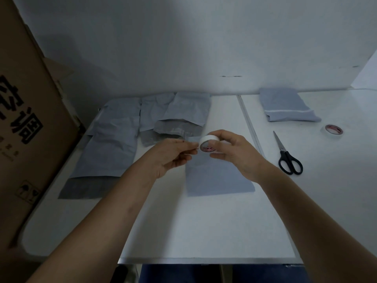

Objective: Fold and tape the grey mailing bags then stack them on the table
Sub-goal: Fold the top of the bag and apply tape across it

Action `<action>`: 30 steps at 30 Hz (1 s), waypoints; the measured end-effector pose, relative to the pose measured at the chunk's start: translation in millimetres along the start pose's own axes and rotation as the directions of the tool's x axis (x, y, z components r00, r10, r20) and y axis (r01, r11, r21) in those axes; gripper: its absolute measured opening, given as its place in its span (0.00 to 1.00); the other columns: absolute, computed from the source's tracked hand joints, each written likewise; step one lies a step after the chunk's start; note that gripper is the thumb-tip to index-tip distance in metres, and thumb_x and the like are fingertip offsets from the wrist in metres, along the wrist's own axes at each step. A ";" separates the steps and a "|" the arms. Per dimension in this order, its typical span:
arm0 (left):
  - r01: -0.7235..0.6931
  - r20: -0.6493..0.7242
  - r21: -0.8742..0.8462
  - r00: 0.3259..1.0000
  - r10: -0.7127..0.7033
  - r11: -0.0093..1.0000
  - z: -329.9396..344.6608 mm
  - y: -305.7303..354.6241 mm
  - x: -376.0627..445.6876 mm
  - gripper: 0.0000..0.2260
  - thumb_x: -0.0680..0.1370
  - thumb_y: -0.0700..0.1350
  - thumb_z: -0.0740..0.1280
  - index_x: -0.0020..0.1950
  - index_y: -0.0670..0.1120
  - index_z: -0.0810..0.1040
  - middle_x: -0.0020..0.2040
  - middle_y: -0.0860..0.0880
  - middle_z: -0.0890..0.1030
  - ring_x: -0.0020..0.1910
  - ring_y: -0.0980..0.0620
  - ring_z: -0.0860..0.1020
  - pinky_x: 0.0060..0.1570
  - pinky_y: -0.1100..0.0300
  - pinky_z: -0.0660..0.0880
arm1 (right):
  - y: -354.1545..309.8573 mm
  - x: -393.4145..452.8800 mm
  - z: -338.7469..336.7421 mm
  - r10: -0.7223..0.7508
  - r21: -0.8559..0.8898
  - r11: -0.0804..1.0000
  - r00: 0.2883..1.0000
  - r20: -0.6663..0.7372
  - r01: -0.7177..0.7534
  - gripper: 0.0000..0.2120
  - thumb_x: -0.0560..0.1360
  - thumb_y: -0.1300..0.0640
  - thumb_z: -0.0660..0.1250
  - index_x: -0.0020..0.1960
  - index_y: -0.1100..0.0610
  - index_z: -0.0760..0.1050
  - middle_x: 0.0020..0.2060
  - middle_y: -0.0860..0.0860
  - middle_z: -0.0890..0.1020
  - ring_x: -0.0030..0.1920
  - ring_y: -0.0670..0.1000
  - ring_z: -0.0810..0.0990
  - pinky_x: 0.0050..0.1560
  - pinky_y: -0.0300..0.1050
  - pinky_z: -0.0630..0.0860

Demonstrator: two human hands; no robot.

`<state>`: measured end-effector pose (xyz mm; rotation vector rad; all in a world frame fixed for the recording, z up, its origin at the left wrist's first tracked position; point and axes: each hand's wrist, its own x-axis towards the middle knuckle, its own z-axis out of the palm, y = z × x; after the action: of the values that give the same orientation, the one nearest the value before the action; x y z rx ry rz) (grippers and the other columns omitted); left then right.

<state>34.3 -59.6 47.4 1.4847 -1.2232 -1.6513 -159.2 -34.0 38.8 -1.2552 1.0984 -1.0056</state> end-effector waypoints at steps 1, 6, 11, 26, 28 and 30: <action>-0.013 -0.008 -0.015 1.000 0.012 1.000 0.4 1.1 0.8 0.10 0.74 0.45 0.73 0.52 0.42 0.82 0.39 0.50 0.83 0.32 0.58 0.77 0.36 0.66 0.75 | -0.6 0.9 0.7 0.003 0.044 0.999 1.000 0.028 -0.004 0.11 0.78 0.56 0.66 0.59 0.58 0.77 0.56 0.58 0.80 0.55 0.55 0.82 0.57 0.46 0.79; -0.058 -0.054 -0.046 0.997 0.056 0.997 1.6 3.3 7.9 0.09 0.74 0.45 0.73 0.50 0.42 0.82 0.39 0.49 0.83 0.33 0.58 0.77 0.36 0.65 0.75 | -0.3 11.0 16.2 -0.043 0.150 0.988 0.999 0.022 0.039 0.15 0.83 0.50 0.54 0.66 0.53 0.72 0.54 0.57 0.79 0.53 0.55 0.82 0.56 0.45 0.77; -0.109 -0.062 -0.024 0.992 0.108 0.994 6.6 5.9 10.6 0.05 0.75 0.45 0.72 0.47 0.43 0.82 0.38 0.51 0.83 0.33 0.59 0.77 0.37 0.66 0.75 | 4.9 25.0 26.8 0.005 0.232 0.972 0.987 -0.161 0.033 0.16 0.83 0.47 0.53 0.62 0.55 0.72 0.54 0.59 0.79 0.50 0.53 0.81 0.46 0.39 0.76; -0.148 -0.135 0.066 0.978 0.156 0.987 0.7 -11.7 19.2 0.04 0.75 0.43 0.71 0.41 0.44 0.82 0.33 0.53 0.81 0.30 0.61 0.74 0.36 0.66 0.73 | 22.4 27.2 20.7 -0.097 -0.152 0.987 0.943 -0.319 0.050 0.09 0.76 0.47 0.67 0.51 0.50 0.71 0.45 0.54 0.82 0.45 0.51 0.84 0.51 0.52 0.81; -0.142 -0.136 0.065 0.979 0.150 0.988 -1.6 -17.6 18.6 0.04 0.75 0.43 0.71 0.42 0.44 0.82 0.34 0.52 0.81 0.30 0.60 0.75 0.37 0.66 0.74 | 28.4 21.5 16.9 -0.117 -0.259 0.965 0.942 -0.314 0.034 0.10 0.75 0.45 0.68 0.49 0.47 0.70 0.40 0.51 0.82 0.42 0.51 0.84 0.50 0.55 0.80; -0.137 -0.142 0.066 0.979 0.145 0.988 -2.6 -23.5 18.9 0.04 0.75 0.43 0.71 0.41 0.44 0.82 0.34 0.51 0.82 0.31 0.60 0.75 0.38 0.65 0.74 | 33.5 15.8 14.1 -0.156 -0.376 0.926 0.935 -0.319 0.026 0.11 0.75 0.45 0.68 0.50 0.50 0.70 0.40 0.53 0.83 0.42 0.52 0.83 0.46 0.46 0.80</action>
<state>36.5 -67.6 18.2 1.4882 -1.2714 -1.4007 -142.8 -44.4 4.3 -1.4737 1.5677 -1.1570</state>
